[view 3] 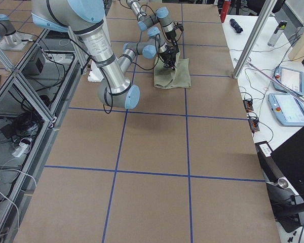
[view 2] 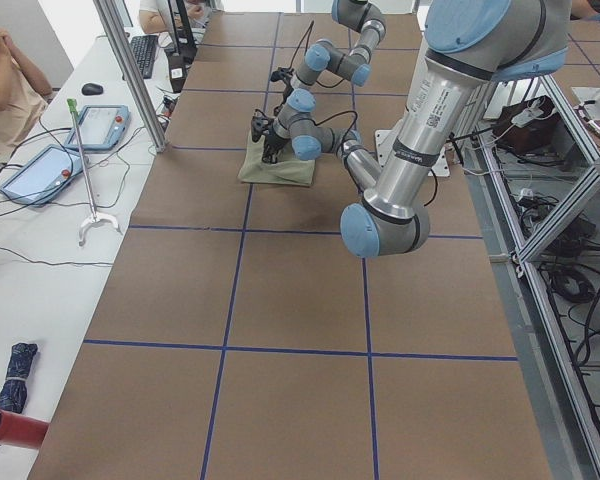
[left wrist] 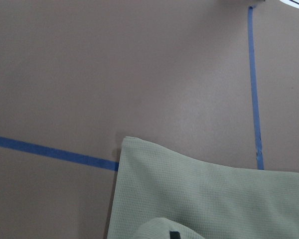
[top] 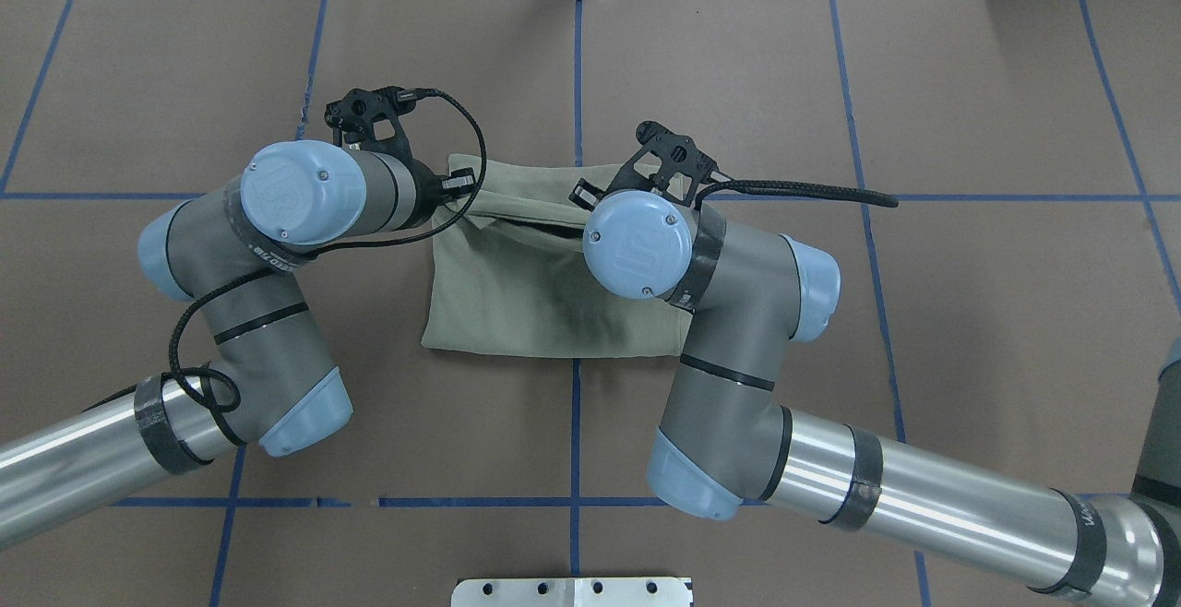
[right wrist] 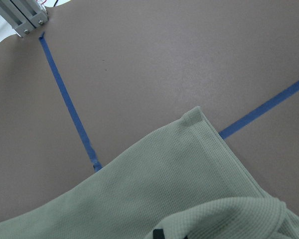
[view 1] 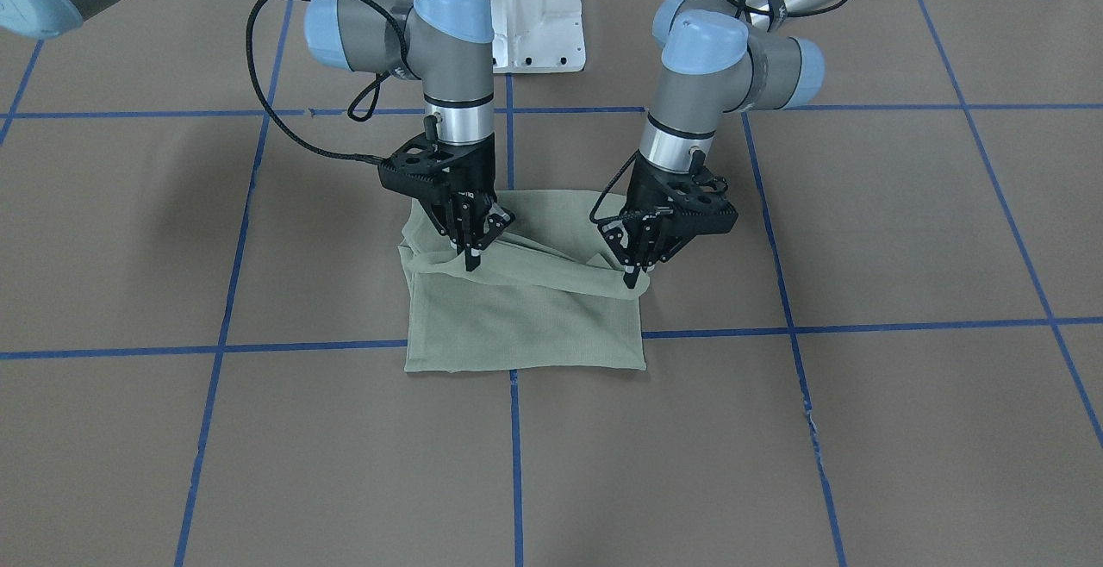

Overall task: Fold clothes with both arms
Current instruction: 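Lift the near edge with both grippers and fold it away from the robot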

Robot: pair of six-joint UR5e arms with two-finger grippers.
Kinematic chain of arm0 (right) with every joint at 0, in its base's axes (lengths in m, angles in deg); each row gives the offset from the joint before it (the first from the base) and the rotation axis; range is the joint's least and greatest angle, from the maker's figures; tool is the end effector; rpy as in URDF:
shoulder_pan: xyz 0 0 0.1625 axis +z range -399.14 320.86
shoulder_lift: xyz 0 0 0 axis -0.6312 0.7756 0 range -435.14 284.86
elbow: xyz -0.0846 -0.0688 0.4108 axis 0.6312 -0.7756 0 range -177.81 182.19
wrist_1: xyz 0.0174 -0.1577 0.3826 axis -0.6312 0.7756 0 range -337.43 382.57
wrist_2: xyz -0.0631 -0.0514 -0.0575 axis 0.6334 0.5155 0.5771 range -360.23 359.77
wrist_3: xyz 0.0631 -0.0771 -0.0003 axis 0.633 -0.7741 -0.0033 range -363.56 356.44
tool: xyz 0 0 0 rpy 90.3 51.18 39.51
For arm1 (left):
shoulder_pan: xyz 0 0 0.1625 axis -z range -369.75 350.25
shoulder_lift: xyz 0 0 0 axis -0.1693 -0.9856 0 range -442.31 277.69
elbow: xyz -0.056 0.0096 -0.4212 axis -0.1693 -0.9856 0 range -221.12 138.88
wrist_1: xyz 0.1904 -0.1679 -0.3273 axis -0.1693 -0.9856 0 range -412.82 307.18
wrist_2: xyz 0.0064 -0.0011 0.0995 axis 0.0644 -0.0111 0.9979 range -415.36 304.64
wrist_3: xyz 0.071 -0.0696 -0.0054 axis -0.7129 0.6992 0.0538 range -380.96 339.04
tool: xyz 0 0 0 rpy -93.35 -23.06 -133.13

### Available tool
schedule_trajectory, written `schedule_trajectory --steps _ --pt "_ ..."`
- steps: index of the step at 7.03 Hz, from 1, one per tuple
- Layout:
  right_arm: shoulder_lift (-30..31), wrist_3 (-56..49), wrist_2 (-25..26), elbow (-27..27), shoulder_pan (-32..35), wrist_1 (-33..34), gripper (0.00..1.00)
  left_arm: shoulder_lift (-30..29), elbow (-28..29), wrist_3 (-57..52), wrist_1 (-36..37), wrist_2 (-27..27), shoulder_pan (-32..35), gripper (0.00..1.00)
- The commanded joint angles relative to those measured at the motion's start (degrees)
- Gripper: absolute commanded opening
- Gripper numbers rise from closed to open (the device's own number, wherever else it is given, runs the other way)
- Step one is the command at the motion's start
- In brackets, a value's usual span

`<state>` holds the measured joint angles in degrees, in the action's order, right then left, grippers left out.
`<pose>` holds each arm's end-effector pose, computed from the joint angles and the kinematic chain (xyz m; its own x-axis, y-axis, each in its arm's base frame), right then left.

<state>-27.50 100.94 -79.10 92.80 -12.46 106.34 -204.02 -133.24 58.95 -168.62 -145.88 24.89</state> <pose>-0.5681 -0.4562 0.1977 0.4220 0.4872 0.7645 -0.6992 0.7117 -0.0676 0.4887 -0.4985 0.2701 0.5080 -0.1381 -0.8502 0.4804 0.8647 0.1465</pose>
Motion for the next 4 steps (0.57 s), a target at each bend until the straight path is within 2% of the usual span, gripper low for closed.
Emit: schedule_trajectory --steps 1,4 --pt "-1.92 -0.97 -1.11 -3.58 1.97 -0.53 0.0 -1.6 1.95 -0.81 -0.58 0.0 0.87 0.0" --pt "-2.19 -2.99 -1.02 -4.91 2.85 -0.53 0.0 -5.2 6.14 -1.95 -0.66 0.0 1.22 0.0"
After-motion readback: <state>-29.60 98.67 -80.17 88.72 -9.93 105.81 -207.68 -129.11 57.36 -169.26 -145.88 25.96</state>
